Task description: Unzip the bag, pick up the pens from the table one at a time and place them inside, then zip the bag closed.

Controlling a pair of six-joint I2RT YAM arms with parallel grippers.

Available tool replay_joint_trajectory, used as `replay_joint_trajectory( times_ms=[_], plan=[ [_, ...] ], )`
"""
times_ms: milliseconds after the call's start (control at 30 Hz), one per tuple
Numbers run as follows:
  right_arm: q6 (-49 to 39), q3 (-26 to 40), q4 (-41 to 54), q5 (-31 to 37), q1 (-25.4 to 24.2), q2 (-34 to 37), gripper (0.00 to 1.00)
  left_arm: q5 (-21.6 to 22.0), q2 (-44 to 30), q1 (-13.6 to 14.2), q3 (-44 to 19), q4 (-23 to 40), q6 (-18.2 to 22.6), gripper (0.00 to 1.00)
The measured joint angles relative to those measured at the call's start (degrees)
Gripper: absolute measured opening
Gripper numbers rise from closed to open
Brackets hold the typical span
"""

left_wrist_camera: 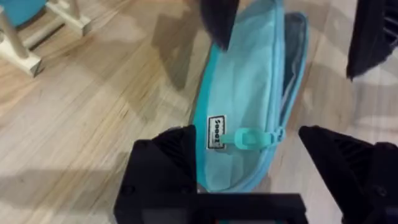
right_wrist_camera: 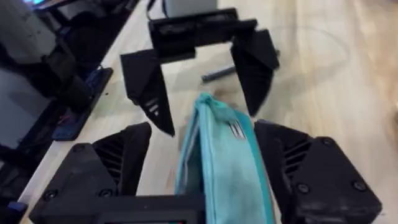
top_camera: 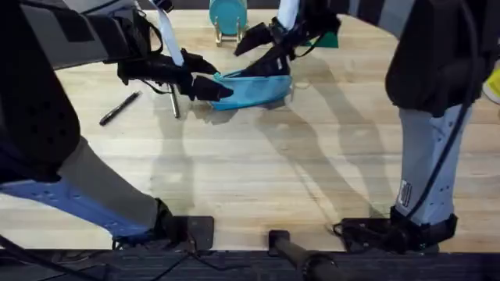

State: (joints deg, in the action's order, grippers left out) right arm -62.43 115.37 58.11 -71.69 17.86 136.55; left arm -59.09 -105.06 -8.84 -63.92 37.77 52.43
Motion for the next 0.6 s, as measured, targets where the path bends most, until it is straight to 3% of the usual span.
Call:
replay_joint_trajectory(
  times_ms=[267, 400, 600],
  plan=[
    [6.63, 3.19, 0.22, 3.06, -4.06, -3.33, 0.998, 4.58, 0.06, -0.02, -1.35, 0.91, -10.03, 0.995],
    [10.33, 6.71, 2.32, 5.96, -5.41, -3.34, 0.997, 6.68, 2.05, -0.02, -1.92, 1.67, -11.68, 0.995],
    [12.59, 13.56, 9.53, 10.98, -6.13, -3.33, 0.997, 9.64, 10.69, -0.02, -2.18, 6.15, -12.42, 0.995]
  ],
)
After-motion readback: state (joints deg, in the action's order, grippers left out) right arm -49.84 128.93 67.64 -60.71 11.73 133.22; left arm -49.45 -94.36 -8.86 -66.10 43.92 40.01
